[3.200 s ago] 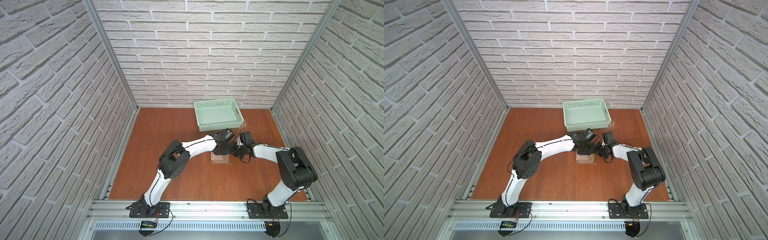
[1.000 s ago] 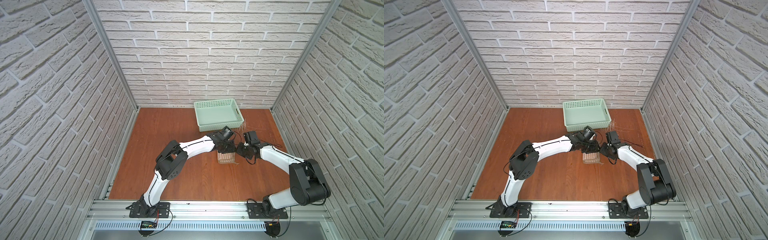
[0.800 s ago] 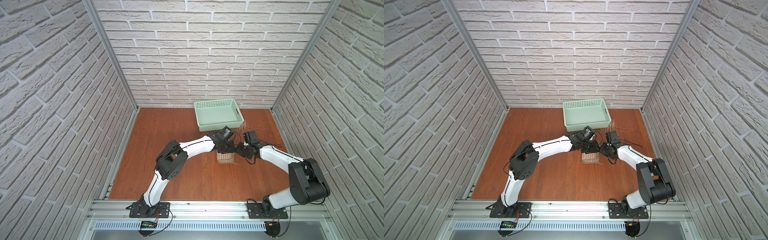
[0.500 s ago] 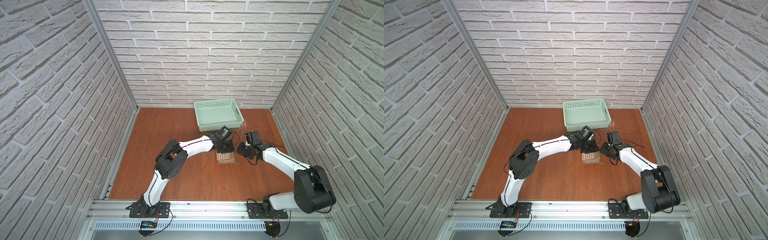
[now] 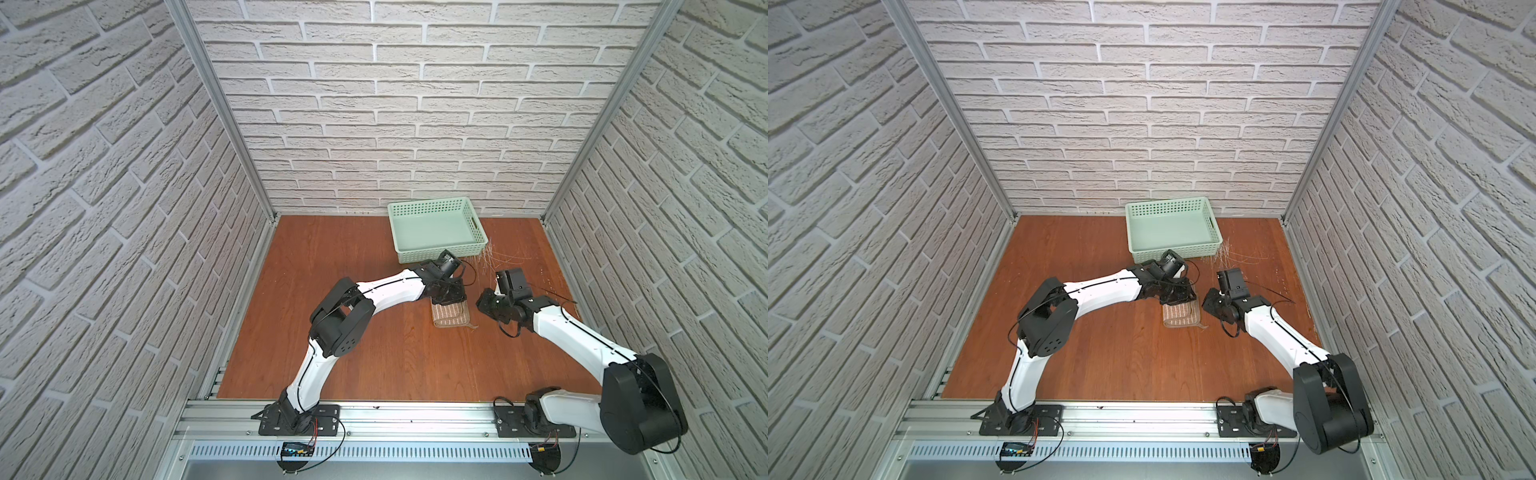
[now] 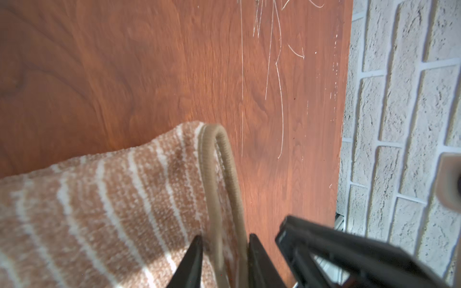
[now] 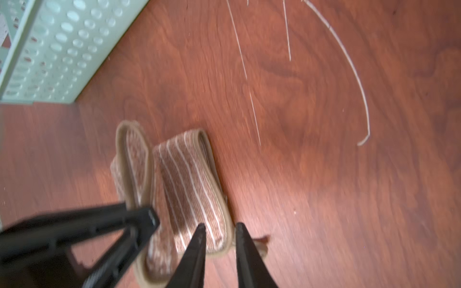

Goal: Fold the square dishcloth
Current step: Fold the cleaning item at the center of the board.

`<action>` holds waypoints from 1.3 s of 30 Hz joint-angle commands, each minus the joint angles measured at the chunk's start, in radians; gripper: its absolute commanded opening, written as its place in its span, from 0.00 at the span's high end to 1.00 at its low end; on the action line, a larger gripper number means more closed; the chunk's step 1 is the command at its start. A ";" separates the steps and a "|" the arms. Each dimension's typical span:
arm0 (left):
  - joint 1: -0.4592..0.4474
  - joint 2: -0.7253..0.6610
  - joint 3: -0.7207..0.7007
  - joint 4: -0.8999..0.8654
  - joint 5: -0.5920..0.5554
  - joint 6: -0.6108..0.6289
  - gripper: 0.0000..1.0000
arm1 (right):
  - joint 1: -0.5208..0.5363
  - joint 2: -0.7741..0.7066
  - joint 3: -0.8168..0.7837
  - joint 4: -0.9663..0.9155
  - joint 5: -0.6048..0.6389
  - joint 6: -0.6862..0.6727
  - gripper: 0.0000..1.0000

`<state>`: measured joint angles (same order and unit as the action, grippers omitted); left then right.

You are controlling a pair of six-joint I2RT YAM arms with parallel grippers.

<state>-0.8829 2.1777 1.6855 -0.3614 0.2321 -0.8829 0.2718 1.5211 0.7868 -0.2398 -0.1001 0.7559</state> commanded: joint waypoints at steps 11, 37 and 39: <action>0.023 -0.058 -0.048 0.086 0.055 -0.031 0.60 | 0.017 -0.105 -0.013 -0.078 0.042 -0.022 0.89; 0.042 0.061 0.007 0.058 0.126 -0.053 0.70 | 0.219 -0.498 -0.298 0.068 0.204 -0.038 0.62; 0.041 0.062 0.009 0.051 0.126 -0.052 0.70 | 0.238 -0.487 -0.303 0.091 0.218 -0.041 0.61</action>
<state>-0.8474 2.2230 1.6684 -0.2981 0.3447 -0.9375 0.4839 1.0340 0.4992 -0.2214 0.0513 0.7349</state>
